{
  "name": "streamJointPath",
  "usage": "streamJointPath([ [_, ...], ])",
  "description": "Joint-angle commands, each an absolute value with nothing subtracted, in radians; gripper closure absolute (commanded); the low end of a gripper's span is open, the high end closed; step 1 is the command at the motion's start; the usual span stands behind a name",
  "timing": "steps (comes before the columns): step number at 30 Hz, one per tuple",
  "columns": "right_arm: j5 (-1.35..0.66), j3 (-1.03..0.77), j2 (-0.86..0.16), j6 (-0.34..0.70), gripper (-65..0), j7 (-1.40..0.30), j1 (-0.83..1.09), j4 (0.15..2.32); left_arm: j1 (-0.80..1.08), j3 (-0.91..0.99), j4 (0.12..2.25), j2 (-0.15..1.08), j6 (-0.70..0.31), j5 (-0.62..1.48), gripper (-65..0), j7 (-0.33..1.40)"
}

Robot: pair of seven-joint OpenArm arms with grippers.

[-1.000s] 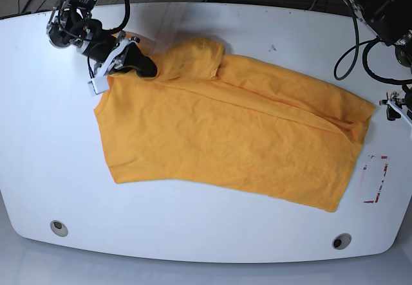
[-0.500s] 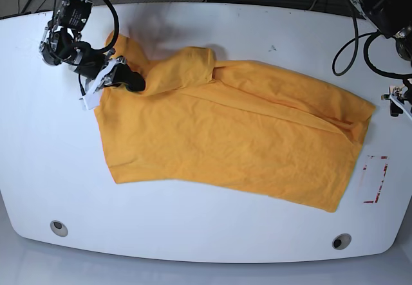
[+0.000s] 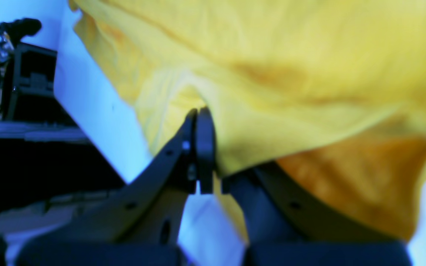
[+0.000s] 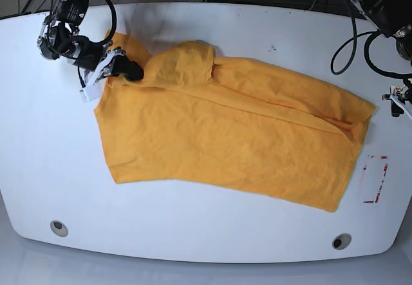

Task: Layout the t-shirt on the table in an organized manner, then fold the t-shirt properly
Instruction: 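Drag the gathered shirt fabric with the right gripper toward the shirt center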

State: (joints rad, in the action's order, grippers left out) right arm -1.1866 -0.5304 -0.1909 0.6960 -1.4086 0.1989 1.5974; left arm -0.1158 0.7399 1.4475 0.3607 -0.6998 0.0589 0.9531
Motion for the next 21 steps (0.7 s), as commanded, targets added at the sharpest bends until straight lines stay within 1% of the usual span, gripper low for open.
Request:
streamJointPath([
  [1,-1.282,-0.533,-0.200,0.698,-0.6,-1.394,0.214,1.643,-0.133,0.743,1.468,0.384,-0.698,0.067,-36.0,0.938],
  [9,-1.428,-0.530,-0.200,0.698,-0.6,-1.396,0.262,1.705,-0.133,0.743,1.469,0.381,-0.698,0.067,-36.0,0.940],
  [17,-1.484,-0.526,-0.199,0.698,-0.6,-1.396,0.255,1.705,-0.133,0.743,1.469,0.381,-0.698,0.065,-36.0,0.940],
  [21,-1.484,-0.455,-0.189,0.698,-0.6,-1.396,0.263,1.705,-0.133,0.742,1.469,0.381,-0.698,0.065,-36.0,0.940],
])
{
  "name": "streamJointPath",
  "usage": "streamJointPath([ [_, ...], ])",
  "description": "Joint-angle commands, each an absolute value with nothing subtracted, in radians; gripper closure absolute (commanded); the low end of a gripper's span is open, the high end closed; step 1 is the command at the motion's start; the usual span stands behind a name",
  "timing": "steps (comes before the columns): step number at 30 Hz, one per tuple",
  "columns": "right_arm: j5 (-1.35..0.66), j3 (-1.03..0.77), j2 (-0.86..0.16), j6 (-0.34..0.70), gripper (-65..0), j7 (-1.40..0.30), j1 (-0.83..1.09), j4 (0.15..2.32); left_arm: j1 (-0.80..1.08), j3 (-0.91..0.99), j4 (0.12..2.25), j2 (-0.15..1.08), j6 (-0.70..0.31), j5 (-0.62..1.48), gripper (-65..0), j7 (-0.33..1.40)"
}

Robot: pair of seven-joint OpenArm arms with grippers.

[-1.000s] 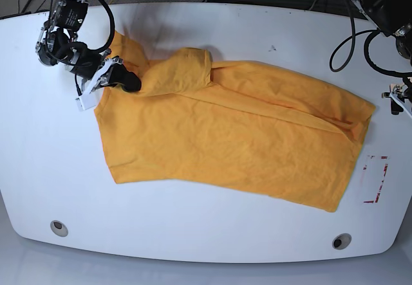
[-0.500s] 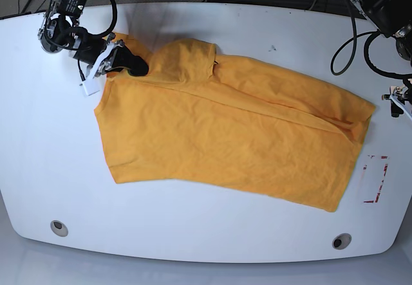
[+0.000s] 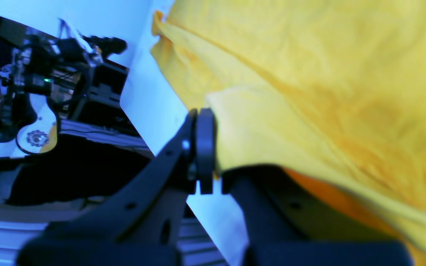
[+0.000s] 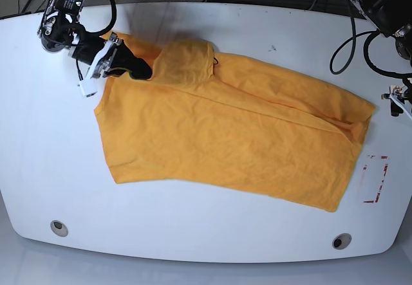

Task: Layout the t-shirt on the table in an organized manner, then fold the t-shirt properly
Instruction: 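Drag the gathered shirt fabric with the right gripper toward the shirt center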

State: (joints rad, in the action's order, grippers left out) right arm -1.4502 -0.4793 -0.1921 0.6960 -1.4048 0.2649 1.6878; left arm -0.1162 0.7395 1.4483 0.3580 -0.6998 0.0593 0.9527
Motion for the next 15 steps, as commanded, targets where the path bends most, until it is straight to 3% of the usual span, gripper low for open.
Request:
streamJointPath([
  [1,-1.484,-0.447,-0.188,0.698,-0.6,-1.396,0.263,1.705,-0.133,0.742,1.469,0.381,-0.698,0.065,-36.0,0.940],
  [15,-1.484,-0.446,-0.174,0.698,-0.6,-1.396,0.189,1.641,-0.133,0.742,1.469,0.381,-0.698,0.065,-36.0,0.940],
])
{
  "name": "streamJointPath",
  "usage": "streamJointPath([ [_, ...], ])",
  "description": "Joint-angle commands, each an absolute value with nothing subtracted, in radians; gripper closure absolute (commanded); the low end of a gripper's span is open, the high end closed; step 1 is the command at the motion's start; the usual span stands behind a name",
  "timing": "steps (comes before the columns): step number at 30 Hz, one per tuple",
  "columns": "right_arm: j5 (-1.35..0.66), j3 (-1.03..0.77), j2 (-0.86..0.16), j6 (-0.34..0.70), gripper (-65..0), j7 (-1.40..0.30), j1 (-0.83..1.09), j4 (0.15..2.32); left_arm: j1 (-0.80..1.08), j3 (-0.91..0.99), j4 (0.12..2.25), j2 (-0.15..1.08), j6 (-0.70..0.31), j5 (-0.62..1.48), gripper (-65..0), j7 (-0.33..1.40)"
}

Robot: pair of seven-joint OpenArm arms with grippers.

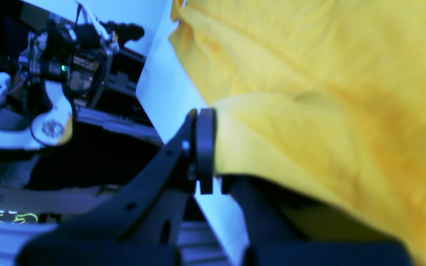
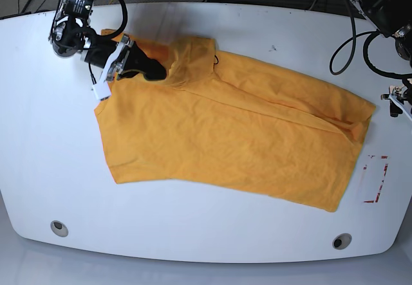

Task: Layout the t-shirt on the table in an organized manner, then fold the t-shirt properly
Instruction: 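Drag the gathered shirt fabric with the right gripper toward the shirt center, then open the right gripper and pull it back from the shirt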

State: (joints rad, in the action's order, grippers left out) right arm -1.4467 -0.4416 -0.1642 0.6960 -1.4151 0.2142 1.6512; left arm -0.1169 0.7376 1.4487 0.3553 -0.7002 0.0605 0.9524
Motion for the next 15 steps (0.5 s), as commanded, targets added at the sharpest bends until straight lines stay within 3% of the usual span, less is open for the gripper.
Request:
streamJointPath([
  [1,-1.484,-0.450,-0.176,0.698,-0.6,-1.396,0.183,1.624,-0.133,0.742,1.469,0.381,-0.698,0.065,-36.0,0.940],
  [15,-1.425,-0.526,-0.262,0.698,-0.6,-1.396,0.088,1.532,-0.131,0.742,1.466,0.381,-0.698,0.065,-36.0,0.940],
])
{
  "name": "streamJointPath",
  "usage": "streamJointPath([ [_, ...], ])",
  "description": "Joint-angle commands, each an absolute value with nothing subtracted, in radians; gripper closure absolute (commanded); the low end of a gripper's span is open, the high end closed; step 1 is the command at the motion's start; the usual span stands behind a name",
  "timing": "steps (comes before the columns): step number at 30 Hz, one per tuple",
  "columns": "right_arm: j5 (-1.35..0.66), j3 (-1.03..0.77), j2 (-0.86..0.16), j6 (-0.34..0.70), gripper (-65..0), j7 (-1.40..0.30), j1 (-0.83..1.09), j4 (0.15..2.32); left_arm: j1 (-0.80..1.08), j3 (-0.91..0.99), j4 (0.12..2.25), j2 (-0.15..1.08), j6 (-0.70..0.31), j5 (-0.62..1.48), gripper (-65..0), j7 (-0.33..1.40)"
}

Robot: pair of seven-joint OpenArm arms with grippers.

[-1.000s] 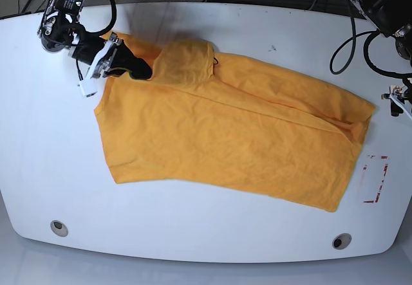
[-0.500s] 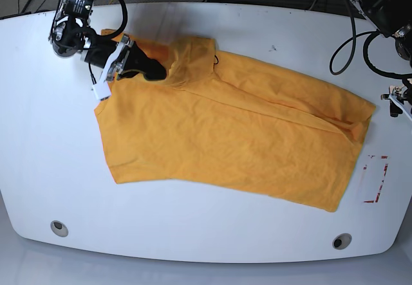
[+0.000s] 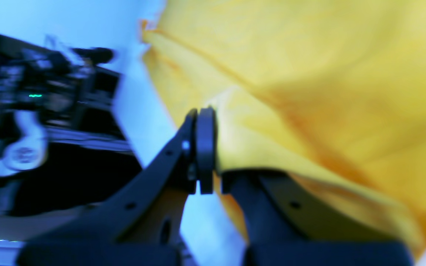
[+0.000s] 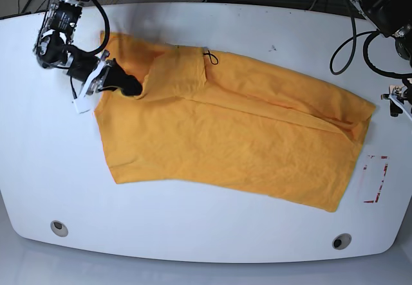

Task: Layout the t-shirt on the table in an organized manner, then fold the t-shirt properly
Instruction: 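Open the right gripper and pull it back from the shirt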

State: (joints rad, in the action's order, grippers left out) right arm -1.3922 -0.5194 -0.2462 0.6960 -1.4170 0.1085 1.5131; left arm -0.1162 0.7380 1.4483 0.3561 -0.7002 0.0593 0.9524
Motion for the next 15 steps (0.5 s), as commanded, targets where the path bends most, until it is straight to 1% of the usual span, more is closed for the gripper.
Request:
streamJointPath([
  [1,-1.419,-0.526,-0.268,0.698,-0.6,-1.396,0.081,1.532,-0.131,0.742,1.466,0.381,-0.698,0.065,-36.0,0.940],
  [6,-1.394,-0.518,-0.285,0.698,-0.6,-1.396,0.067,1.531,-0.131,0.742,1.465,0.381,-0.698,0.065,-36.0,0.940],
  [15,-1.325,-0.516,-0.285,0.698,-0.8,-1.396,0.064,1.531,-0.131,0.742,1.463,0.381,-0.698,0.065,-36.0,0.940],
])
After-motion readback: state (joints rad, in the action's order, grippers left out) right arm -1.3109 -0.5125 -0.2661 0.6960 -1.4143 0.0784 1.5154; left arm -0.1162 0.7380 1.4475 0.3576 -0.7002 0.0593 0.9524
